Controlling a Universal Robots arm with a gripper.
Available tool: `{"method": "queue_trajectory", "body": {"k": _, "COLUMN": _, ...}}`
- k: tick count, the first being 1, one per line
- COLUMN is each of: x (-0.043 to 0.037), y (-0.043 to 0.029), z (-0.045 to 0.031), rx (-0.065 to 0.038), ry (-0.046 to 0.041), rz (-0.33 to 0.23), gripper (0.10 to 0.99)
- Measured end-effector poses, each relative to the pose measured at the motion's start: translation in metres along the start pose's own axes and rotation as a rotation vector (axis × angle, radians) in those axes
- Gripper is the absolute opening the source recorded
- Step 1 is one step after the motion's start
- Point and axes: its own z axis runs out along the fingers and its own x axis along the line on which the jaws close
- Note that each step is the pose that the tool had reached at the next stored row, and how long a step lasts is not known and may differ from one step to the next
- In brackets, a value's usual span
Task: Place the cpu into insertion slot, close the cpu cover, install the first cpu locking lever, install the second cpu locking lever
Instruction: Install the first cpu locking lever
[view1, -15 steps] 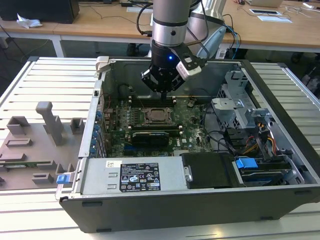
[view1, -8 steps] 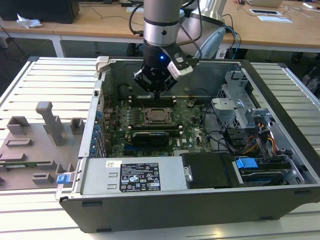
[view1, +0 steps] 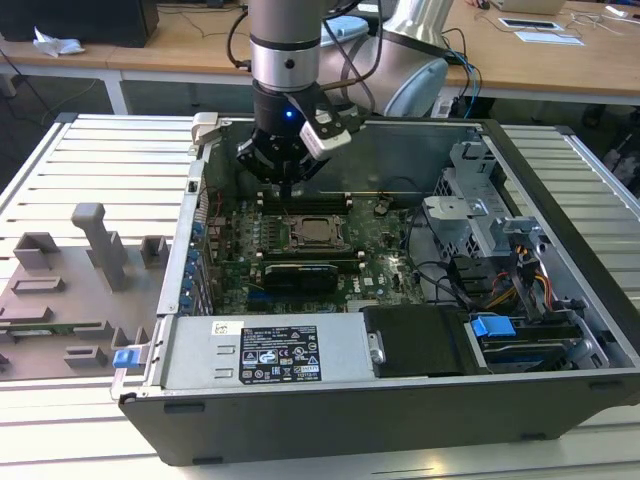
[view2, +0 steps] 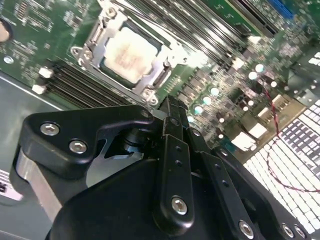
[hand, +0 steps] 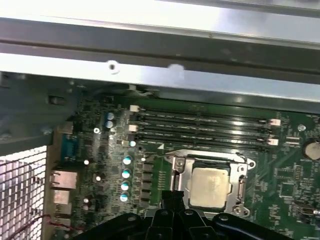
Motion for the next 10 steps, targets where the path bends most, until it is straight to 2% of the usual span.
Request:
{"method": "queue_trajectory", "body": {"k": 6, "x": 0.0113, "y": 0.0022, "z": 0.0001, "rx": 0.000, "ry": 0.0001, "rz": 0.000, "gripper": 0.106}}
{"method": "queue_trajectory", "body": {"k": 10, "x": 0.0182, "y": 0.0075, "z": 0.0005, "rx": -0.001, "ry": 0.0000, "rz": 0.000, "gripper": 0.106}}
